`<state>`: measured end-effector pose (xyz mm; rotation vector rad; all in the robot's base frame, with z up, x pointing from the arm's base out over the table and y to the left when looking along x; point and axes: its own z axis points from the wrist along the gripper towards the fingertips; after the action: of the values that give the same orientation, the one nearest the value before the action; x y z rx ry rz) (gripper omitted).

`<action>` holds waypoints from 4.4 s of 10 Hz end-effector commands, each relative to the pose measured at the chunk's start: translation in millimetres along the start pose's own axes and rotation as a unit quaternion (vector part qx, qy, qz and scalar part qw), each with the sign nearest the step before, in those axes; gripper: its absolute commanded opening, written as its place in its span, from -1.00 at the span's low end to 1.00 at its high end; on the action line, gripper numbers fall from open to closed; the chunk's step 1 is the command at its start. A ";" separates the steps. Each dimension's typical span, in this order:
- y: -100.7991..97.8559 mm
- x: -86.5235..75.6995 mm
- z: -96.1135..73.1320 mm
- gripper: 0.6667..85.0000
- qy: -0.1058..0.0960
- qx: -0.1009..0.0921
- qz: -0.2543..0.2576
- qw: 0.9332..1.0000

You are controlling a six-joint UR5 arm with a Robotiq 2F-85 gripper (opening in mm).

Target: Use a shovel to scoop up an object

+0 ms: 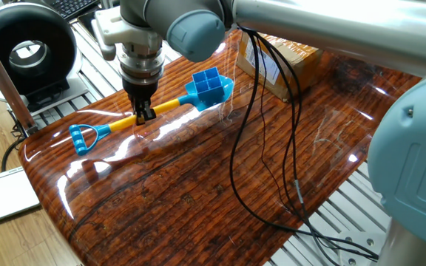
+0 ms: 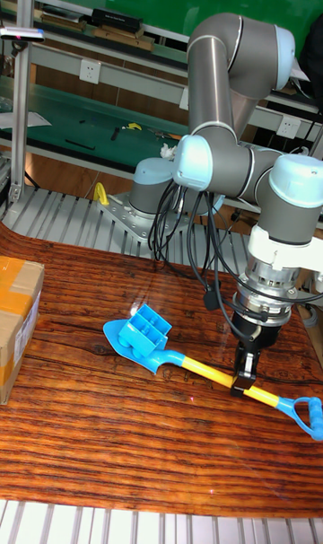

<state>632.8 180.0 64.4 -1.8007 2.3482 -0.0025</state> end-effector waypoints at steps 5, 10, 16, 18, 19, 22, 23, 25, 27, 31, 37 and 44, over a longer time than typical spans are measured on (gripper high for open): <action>-5.2 0.2 -1.3 -0.98 -0.002 0.008 0.006 1.000; -5.3 -3.0 -0.7 -0.98 -0.006 0.008 -0.004 1.000; -12.3 -35.7 25.6 -0.98 -0.027 0.018 -0.047 0.998; -11.2 -24.4 25.5 -0.98 -0.006 0.015 -0.054 0.998; -11.2 -19.4 25.5 -0.98 0.004 0.014 -0.080 0.997; -23.8 -20.8 28.6 -0.98 0.005 0.033 -0.182 0.983; -25.5 -36.5 34.8 -0.98 -0.021 0.034 -0.222 0.974; -24.2 -48.9 38.7 -0.98 -0.040 0.033 -0.229 0.972; -20.5 -33.9 31.9 -0.98 -0.031 0.023 -0.233 0.972; -3.1 -16.3 32.5 -0.98 -0.005 -0.017 -0.206 0.978; 3.5 -26.1 44.8 -0.98 -0.010 -0.022 -0.251 0.968; 6.3 -21.5 58.5 -0.61 -0.026 -0.024 -0.312 0.949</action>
<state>641.7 210.2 11.4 -2.4611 1.6581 0.0050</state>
